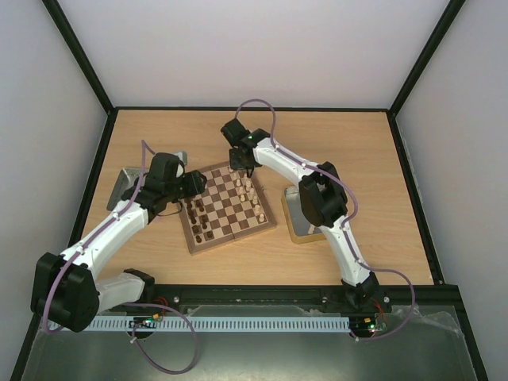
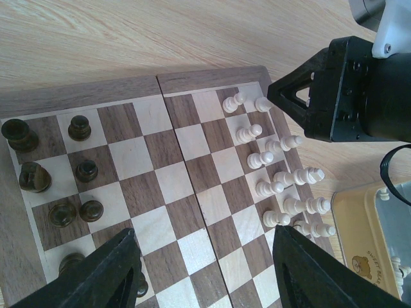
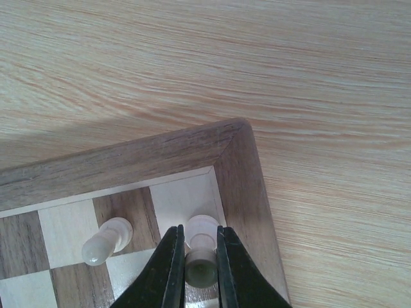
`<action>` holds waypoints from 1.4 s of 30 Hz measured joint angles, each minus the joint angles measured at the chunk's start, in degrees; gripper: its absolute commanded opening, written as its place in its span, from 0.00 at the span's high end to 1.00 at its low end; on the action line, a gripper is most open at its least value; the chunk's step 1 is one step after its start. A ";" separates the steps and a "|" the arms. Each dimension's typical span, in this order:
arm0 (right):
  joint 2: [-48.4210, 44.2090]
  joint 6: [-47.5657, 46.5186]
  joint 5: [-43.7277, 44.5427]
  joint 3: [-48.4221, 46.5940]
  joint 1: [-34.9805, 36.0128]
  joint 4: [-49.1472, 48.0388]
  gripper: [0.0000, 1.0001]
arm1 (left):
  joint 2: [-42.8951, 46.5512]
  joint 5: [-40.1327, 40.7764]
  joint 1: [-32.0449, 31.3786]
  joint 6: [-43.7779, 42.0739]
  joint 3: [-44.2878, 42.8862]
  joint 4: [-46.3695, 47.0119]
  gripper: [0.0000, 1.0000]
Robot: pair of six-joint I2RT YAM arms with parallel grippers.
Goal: Set up the chess pieces on the board
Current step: Place the chess piece on the chessboard, then pick up the chess piece from the storage box.
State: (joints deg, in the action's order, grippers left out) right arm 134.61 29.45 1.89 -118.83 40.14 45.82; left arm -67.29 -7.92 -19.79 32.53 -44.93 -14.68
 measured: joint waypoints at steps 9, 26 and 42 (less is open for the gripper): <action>1.31 -0.17 -0.26 -1.49 0.00 -1.64 0.86 | -0.02 0.00 0.00 -0.02 0.00 0.00 0.41; -0.85 0.72 0.48 -3.34 -0.79 -4.02 0.65 | -0.13 -0.07 0.00 -0.17 0.00 -0.04 0.41; -54.77 6.99 7.19 55.69 -11.10 -14.93 0.67 | -2.38 -3.76 0.00 0.02 -0.44 0.57 0.42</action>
State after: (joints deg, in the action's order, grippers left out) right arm 79.83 36.45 9.08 -63.13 29.04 30.89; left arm -69.67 -11.68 -19.79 32.56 -45.36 -14.11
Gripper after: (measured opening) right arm 0.343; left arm 0.581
